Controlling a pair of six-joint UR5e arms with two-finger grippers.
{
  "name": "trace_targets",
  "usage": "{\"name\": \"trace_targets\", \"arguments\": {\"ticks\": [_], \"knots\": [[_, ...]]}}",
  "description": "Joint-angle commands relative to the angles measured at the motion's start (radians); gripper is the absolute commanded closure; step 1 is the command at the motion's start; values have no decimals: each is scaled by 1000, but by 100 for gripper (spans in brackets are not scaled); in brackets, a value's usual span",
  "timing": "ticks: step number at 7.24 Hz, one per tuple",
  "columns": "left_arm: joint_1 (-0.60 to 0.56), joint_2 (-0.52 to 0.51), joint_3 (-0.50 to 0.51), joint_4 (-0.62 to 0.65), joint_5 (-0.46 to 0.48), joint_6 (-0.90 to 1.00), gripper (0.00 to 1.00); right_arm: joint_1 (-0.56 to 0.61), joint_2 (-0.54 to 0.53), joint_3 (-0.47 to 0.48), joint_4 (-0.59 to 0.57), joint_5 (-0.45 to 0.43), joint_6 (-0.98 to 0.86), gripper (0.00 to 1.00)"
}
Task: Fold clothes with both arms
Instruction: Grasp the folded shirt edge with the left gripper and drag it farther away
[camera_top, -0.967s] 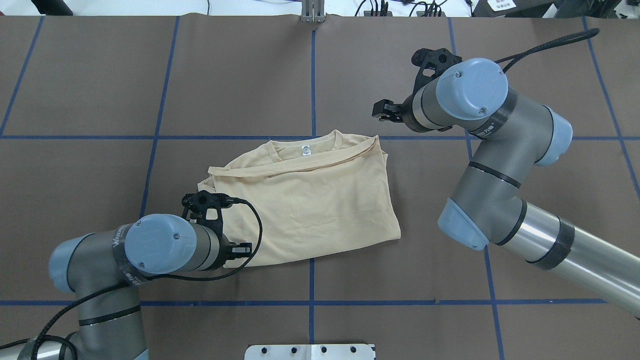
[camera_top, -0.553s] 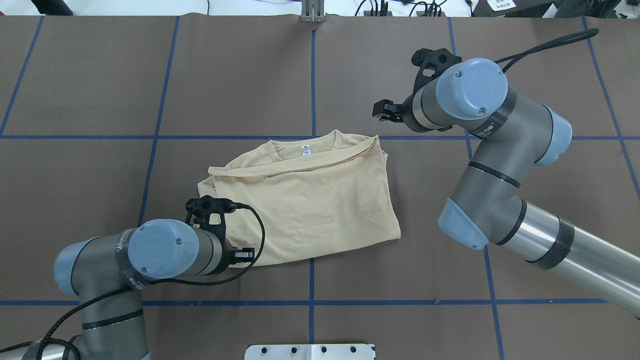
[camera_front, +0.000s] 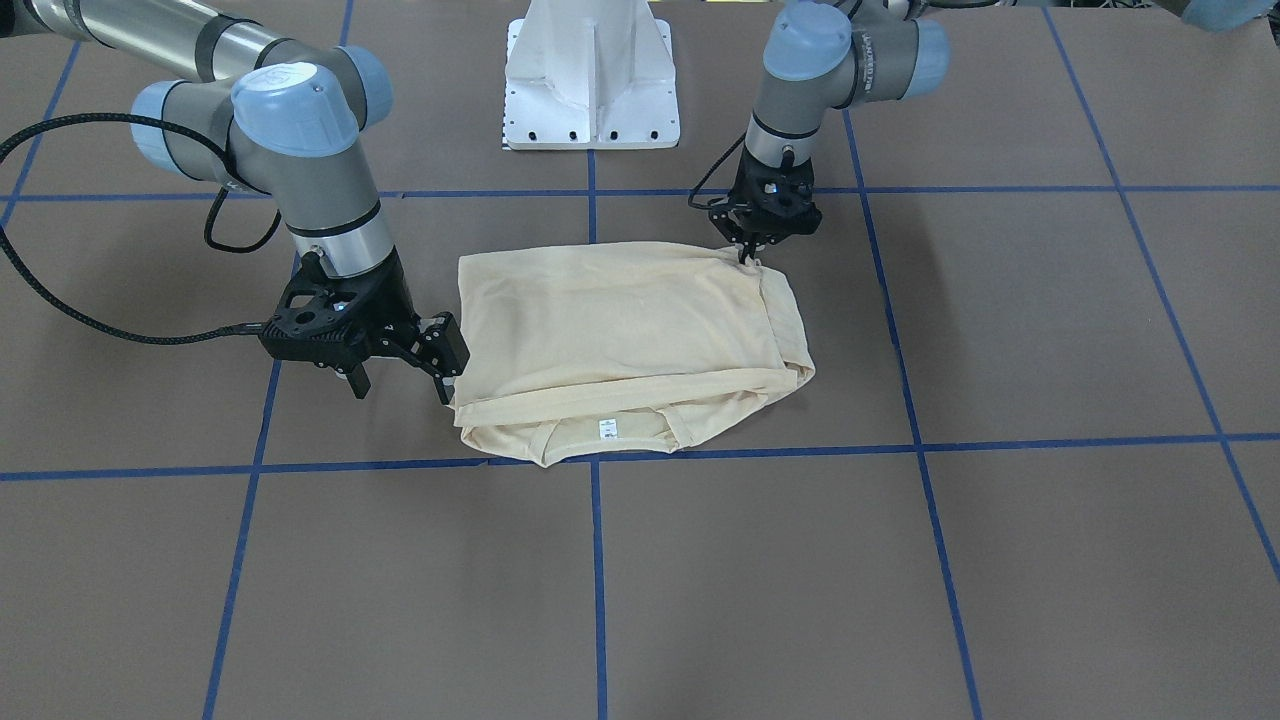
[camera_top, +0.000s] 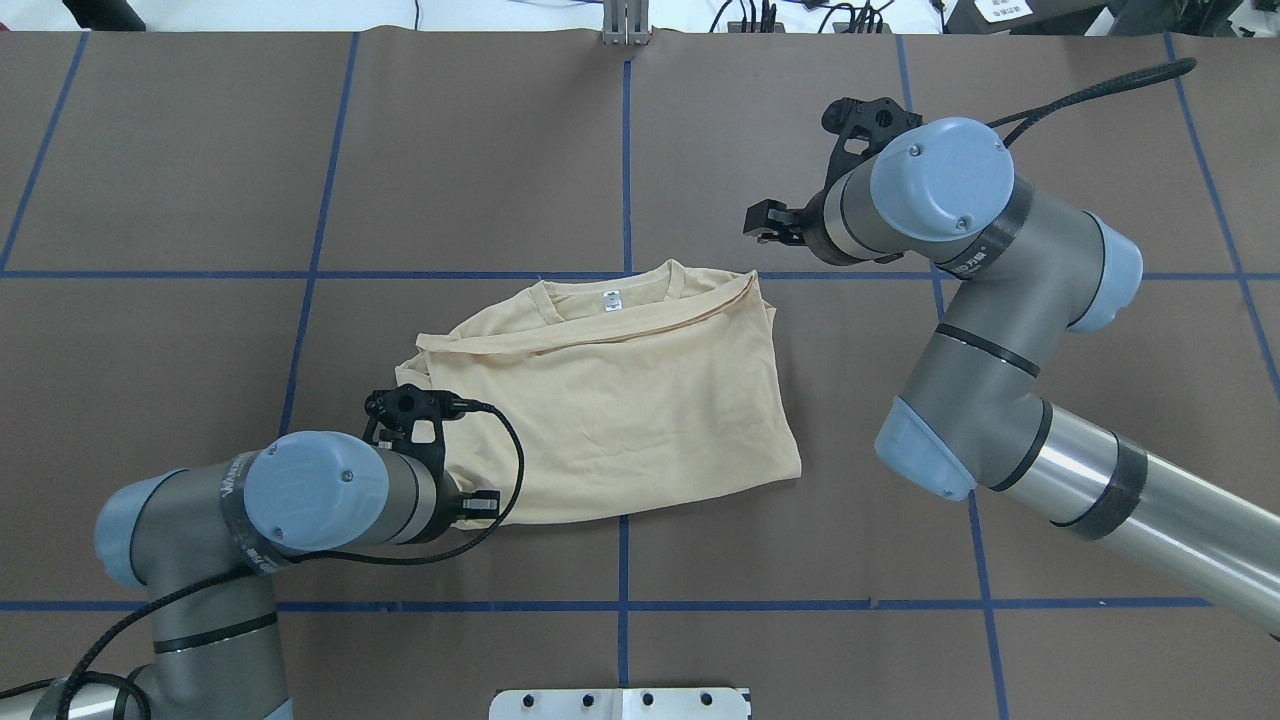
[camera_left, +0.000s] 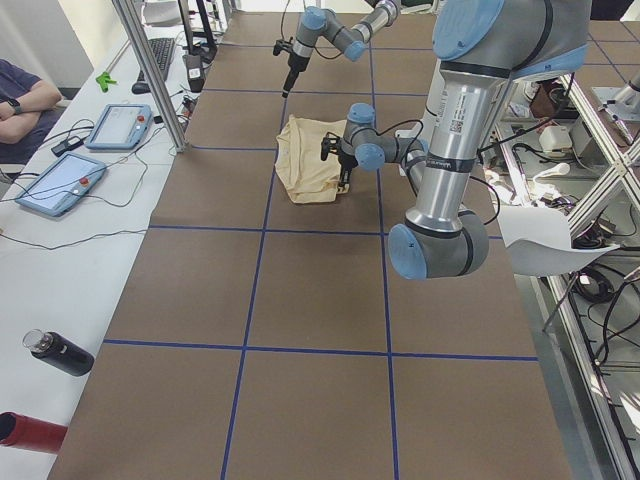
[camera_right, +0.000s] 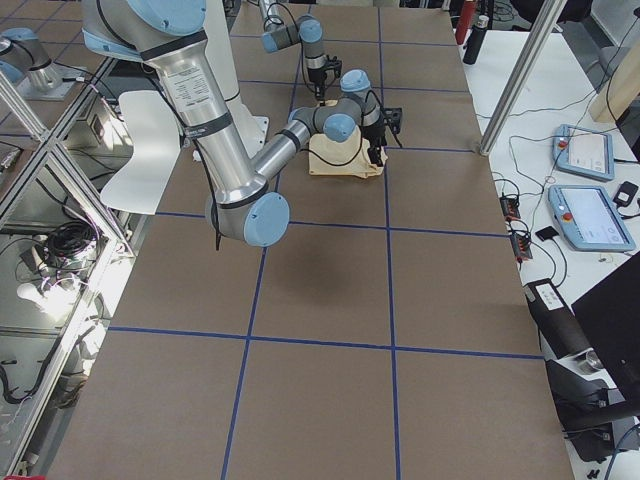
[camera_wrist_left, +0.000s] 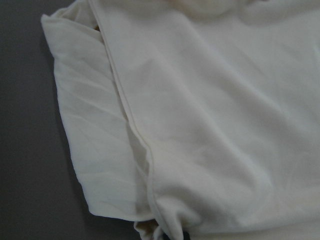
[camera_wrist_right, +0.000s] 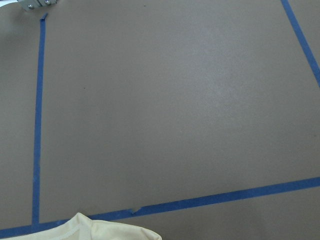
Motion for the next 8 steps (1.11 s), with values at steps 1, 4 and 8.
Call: {"name": "trace_targets", "arguments": {"ticks": [1,4,8], "knots": [[-214,-26,134,-12,-1,258,100,-2,1,-3,1,-2,1,0],[-425,-418,708,-235,-2,425,100,-4,7,-10,3,-2,1,0],[-482,-490,855,-424,-68,601,0,-10,32,-13,-6,-3,20,0]]}}
